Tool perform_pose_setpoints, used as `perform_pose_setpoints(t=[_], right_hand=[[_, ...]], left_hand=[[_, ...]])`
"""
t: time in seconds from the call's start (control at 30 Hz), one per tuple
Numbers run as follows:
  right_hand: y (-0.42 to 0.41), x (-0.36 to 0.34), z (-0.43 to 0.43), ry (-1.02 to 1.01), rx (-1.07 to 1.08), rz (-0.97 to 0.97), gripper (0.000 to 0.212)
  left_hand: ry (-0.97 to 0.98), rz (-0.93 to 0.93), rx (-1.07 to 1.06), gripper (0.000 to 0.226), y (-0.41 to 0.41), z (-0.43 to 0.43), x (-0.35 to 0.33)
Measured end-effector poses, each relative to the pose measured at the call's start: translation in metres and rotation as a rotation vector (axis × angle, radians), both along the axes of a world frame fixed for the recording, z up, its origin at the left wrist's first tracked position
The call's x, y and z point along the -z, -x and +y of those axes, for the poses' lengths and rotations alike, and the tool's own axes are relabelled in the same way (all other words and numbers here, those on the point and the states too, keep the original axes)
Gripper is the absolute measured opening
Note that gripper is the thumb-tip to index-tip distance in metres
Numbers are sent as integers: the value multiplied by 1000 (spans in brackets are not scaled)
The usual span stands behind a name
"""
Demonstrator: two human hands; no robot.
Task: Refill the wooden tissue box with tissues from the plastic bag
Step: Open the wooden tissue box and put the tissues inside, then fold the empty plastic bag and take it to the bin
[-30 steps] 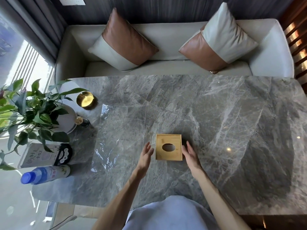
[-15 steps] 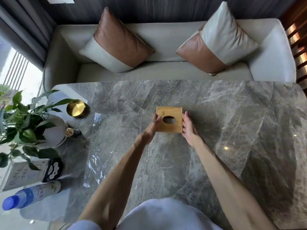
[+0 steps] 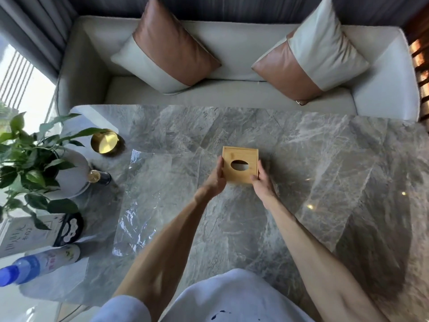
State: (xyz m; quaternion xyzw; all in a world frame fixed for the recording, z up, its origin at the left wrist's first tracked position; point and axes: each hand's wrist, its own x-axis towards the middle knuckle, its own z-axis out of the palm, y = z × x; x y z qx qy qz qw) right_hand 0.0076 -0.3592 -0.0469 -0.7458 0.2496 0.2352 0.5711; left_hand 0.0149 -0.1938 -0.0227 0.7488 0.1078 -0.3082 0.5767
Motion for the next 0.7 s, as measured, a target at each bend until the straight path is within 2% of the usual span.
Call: perform_pose_setpoints(t=[0.07, 0.13, 0.23, 0.33, 0.43, 0.53, 0.6, 0.7], right_hand=[[7, 2, 2, 65, 11, -8, 63], [11, -2, 10, 157, 117, -33, 64], [22, -18, 47, 352, 295, -255, 53], [49, -26, 112, 304, 263, -431, 36], [72, -20, 176, 213, 144, -323, 29], [83, 1, 216, 121, 167, -23, 45], [86, 10, 225, 73, 183, 107, 56], [82, 18, 233, 83, 244, 157, 60]], left_hand=[[-10, -20, 16, 70, 5, 5, -5], [-18, -56, 16, 62, 13, 15, -7], [-114, -5, -190, 51, 31, 57, -8], [-295, -109, -327, 33, 68, 135, 2], [-422, -67, -476, 32, 103, 219, 15], [-530, 7, -509, 31, 119, 277, 25], [-537, 29, -473, 27, 122, 292, 34], [-490, 44, -447, 22, 124, 298, 41]])
